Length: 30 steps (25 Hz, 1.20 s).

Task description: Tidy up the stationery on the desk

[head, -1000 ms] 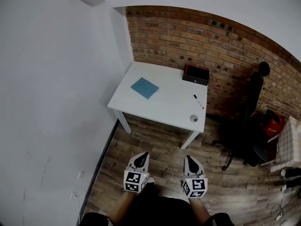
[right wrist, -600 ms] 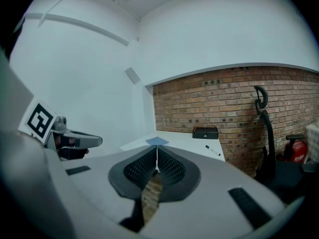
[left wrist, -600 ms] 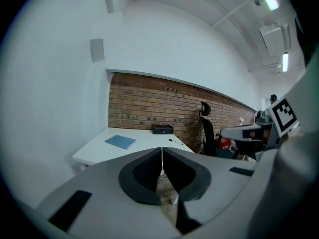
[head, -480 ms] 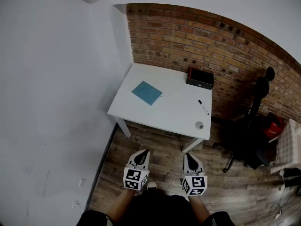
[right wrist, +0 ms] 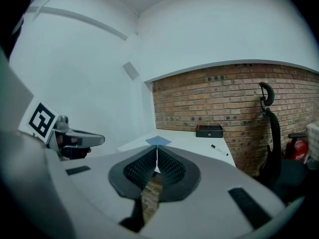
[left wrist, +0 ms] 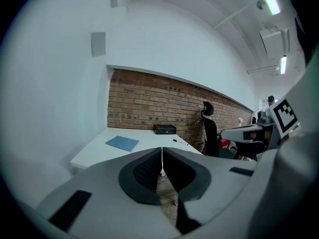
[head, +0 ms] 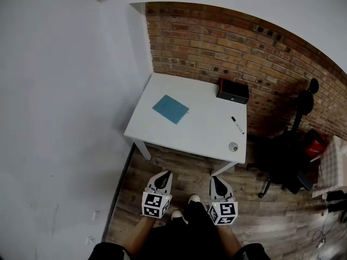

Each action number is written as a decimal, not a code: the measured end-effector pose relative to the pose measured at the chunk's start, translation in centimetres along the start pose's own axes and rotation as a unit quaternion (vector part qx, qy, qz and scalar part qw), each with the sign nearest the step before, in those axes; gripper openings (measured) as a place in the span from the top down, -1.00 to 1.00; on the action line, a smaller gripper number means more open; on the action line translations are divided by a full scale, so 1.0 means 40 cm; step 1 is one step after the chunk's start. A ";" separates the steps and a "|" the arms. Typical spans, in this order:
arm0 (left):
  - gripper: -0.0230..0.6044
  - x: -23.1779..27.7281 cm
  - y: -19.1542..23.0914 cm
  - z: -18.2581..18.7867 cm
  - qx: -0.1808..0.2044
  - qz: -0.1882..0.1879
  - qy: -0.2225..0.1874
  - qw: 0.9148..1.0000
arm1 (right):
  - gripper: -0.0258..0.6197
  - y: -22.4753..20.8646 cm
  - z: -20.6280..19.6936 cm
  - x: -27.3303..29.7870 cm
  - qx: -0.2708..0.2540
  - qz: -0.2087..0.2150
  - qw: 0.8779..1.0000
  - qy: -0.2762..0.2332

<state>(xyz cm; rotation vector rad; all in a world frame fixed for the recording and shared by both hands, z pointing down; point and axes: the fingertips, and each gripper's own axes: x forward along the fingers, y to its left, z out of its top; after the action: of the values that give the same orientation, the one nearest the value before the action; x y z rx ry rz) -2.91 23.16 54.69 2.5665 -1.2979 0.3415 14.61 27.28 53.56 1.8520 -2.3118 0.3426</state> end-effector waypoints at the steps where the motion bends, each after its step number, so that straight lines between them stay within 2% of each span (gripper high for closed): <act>1: 0.88 0.005 0.006 -0.001 -0.002 0.001 0.002 1.000 | 0.85 0.000 -0.002 0.009 0.000 0.000 1.000 0.002; 11: 0.88 0.092 0.082 0.006 -0.010 0.011 0.014 1.000 | 0.85 -0.015 0.012 0.143 0.005 0.017 1.000 0.008; 19: 0.88 0.224 0.186 0.038 -0.008 0.024 0.026 0.999 | 0.85 -0.049 0.063 0.355 0.008 0.045 0.999 0.007; 30: 0.88 0.425 0.302 0.136 -0.020 0.047 0.034 0.998 | 0.85 -0.129 0.143 0.620 0.029 0.074 0.997 0.019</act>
<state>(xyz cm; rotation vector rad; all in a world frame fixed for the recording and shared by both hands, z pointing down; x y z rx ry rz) -2.37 1.65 56.28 2.4452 -1.3884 0.4117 14.26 1.37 55.06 1.6881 -2.4442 0.4647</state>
